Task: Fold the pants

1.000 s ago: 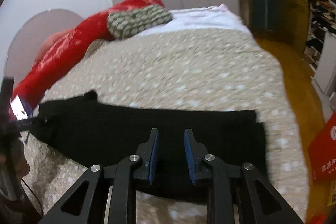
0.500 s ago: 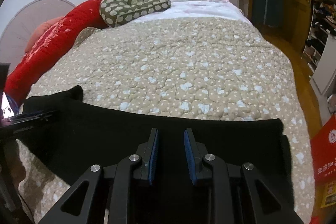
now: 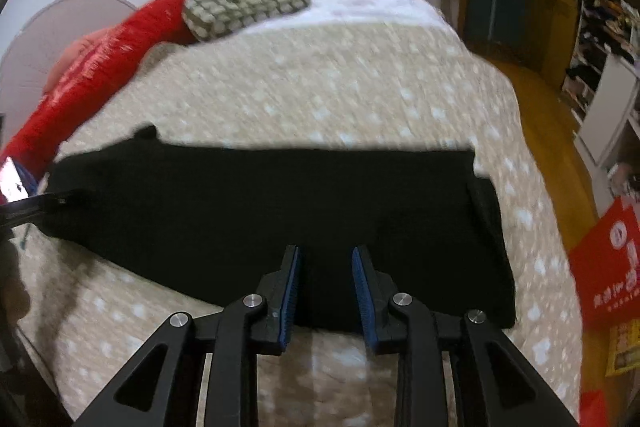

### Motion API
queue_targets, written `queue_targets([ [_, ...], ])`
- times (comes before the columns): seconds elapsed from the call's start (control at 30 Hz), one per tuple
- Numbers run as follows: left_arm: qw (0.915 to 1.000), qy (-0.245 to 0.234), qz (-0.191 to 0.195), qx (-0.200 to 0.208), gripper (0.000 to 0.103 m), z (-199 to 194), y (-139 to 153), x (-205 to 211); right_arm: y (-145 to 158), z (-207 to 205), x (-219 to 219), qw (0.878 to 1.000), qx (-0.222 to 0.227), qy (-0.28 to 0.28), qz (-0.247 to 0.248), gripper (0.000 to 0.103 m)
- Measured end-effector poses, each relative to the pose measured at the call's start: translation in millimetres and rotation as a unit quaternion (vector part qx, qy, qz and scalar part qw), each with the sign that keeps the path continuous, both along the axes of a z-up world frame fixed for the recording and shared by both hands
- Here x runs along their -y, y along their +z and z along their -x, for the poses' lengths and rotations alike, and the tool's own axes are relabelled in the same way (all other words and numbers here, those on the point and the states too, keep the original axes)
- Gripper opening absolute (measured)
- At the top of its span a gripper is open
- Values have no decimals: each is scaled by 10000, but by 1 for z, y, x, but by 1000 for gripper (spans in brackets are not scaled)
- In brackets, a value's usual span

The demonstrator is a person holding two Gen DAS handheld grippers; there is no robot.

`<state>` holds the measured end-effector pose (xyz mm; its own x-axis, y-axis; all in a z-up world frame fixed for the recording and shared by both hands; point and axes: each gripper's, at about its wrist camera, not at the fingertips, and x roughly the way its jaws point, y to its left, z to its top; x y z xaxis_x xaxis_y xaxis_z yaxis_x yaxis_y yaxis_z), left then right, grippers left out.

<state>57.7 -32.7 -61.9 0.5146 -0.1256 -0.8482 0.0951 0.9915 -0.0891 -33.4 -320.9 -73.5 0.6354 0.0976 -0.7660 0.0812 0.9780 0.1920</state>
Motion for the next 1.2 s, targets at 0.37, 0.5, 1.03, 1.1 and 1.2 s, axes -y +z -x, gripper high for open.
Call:
queue_targets([
  [0.37,9999,-6,-151,20,66,11,4,4,11,18,13,9995,-2,-254,181,29],
  [0.5,9996,-11,-292,60,66,13,5,9,3,17,12,9995,-64,-275,165,29],
  [1.03,9958,-866,242,-170,66,4,19,79,7,39,44,9981,60,-513,-325,36],
  [1.1,9912,-1252,323,-300,66,-1,17,103,11,46,52,9973,142,-627,-352,37],
  [1.2,9821,-1748,511,-488,66,-6,15,138,13,53,62,9964,231,-670,-475,41],
])
